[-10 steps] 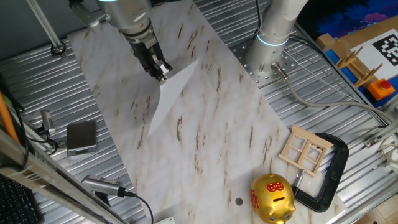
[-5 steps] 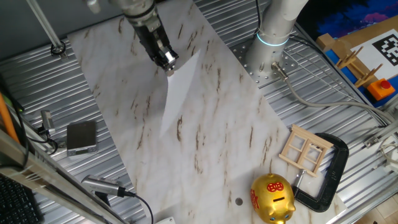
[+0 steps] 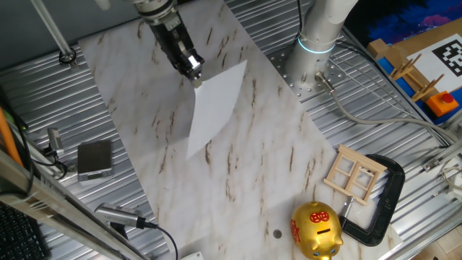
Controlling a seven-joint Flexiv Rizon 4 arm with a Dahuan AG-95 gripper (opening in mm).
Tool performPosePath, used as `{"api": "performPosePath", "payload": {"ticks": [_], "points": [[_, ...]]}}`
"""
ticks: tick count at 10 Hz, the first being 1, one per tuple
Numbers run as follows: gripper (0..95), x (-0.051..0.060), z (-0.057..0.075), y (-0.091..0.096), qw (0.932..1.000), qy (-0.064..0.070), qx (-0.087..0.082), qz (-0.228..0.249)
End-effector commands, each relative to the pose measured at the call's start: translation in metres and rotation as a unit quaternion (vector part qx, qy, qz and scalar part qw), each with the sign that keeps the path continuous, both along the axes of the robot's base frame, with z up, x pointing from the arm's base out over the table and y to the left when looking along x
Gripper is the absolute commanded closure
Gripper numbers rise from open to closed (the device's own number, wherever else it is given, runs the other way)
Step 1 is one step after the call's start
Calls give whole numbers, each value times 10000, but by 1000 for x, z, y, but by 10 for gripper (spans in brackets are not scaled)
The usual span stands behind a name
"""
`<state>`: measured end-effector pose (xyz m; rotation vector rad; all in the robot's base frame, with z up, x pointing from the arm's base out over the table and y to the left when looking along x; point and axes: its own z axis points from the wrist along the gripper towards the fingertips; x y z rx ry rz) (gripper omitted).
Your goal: Flip over and spread out the paper that is laid flat on the table
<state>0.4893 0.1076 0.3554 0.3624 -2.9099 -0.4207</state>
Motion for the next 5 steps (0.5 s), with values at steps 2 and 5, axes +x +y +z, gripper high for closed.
{"api": "performPosePath", "payload": {"ticks": [2,5], "points": [[950,5,-25,-26,9981,-186,85,578],[950,5,-36,-39,9930,-383,3,1119]]}}
